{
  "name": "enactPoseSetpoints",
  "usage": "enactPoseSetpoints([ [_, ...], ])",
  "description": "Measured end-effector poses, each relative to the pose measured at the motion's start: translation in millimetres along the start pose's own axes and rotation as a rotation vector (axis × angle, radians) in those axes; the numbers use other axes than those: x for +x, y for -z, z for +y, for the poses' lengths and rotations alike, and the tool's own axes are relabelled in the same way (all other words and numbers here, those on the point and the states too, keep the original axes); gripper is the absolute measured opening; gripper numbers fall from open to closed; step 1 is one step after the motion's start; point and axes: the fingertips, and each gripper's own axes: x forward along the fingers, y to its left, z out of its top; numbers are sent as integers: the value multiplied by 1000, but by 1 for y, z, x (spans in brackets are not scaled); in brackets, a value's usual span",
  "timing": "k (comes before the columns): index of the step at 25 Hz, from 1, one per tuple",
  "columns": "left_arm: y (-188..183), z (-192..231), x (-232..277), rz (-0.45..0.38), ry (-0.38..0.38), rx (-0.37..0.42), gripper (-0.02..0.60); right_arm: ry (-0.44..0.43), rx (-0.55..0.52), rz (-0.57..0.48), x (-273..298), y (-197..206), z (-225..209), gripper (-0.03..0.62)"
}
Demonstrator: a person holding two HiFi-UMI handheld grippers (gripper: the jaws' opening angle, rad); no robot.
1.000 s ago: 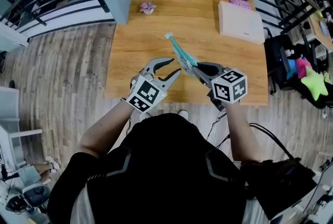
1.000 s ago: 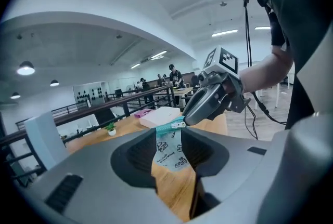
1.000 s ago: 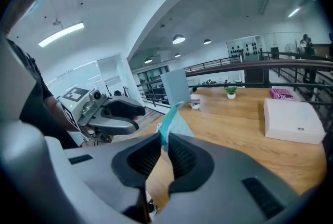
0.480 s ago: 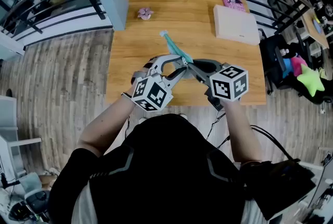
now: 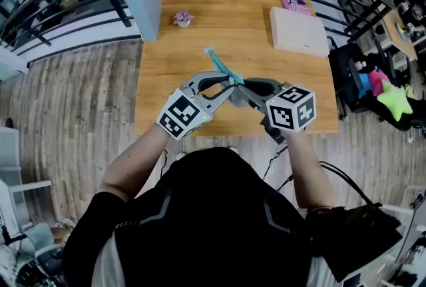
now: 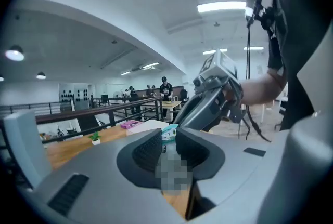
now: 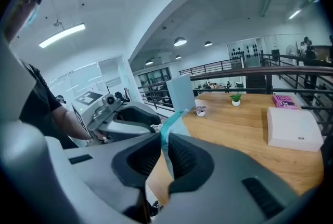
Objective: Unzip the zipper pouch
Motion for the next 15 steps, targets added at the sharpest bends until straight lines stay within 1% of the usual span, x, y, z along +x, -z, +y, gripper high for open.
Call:
enactPoseSetpoints([
  [1, -1, 3, -3, -15, -1, -37, 84, 0, 0, 3, 0, 1, 0, 52],
  [2, -1, 6, -5, -21, -9, -56, 43, -1, 1, 5, 1, 2, 0, 52],
  [6, 2, 14, -9, -3, -30, -64, 41, -11, -15, 11, 4, 0, 4, 52],
  [11, -4, 12, -16, -38, -15, -117, 37, -27, -44, 17, 5, -3, 10, 52],
  [15, -3, 14, -19, -30, -28, -133, 34, -36, -43, 17, 6, -2, 10, 52],
])
